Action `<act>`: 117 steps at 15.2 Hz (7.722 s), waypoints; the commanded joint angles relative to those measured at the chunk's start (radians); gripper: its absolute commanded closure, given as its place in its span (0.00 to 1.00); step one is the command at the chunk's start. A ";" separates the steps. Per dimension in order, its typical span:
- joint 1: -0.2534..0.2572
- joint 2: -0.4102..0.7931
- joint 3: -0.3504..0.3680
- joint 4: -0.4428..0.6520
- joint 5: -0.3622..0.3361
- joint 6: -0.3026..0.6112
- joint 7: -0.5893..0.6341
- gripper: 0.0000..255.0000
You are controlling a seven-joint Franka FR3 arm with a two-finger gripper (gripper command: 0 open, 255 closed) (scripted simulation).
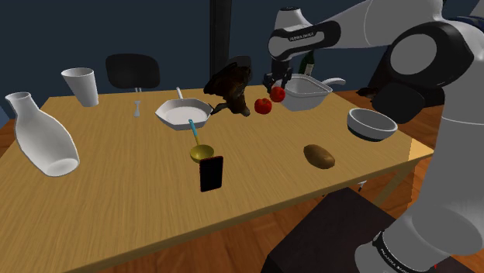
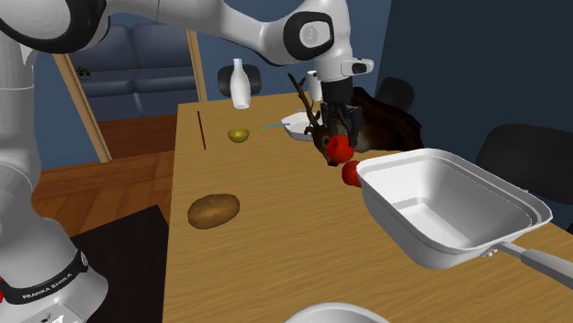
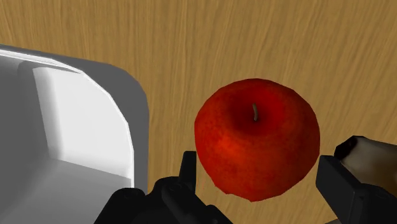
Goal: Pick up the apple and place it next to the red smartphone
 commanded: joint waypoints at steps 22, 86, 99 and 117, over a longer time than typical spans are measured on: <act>0.051 -0.142 0.019 0.049 -0.012 -0.202 0.034 1.00; 0.296 -0.462 0.357 -0.895 0.252 0.242 1.244 0.00; 0.296 -0.481 0.356 -0.885 0.257 0.213 1.241 1.00; 0.295 -0.606 0.342 -0.754 0.276 -0.041 1.230 1.00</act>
